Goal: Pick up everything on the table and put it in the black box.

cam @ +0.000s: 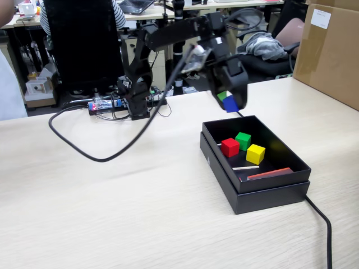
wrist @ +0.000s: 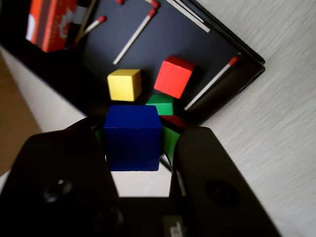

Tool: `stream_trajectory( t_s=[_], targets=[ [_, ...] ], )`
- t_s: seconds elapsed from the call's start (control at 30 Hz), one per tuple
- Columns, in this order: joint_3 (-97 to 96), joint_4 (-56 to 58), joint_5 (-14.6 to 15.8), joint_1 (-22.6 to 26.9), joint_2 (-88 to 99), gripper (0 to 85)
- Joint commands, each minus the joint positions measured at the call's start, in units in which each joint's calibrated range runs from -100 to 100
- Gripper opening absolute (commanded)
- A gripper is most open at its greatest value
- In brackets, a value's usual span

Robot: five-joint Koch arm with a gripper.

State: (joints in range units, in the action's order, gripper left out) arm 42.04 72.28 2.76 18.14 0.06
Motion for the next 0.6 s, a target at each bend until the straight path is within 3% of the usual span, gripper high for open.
stream_trajectory(
  t_s=[0.0, 0.53, 0.57],
  targets=[
    [5.56, -0.36, 0.78, 1.32, -3.11, 7.0],
    [16.35, 0.94, 2.49, 0.68, -24.33, 7.8],
    [16.17, 1.02, 2.64, 0.73, -24.79, 11.2]
  ],
)
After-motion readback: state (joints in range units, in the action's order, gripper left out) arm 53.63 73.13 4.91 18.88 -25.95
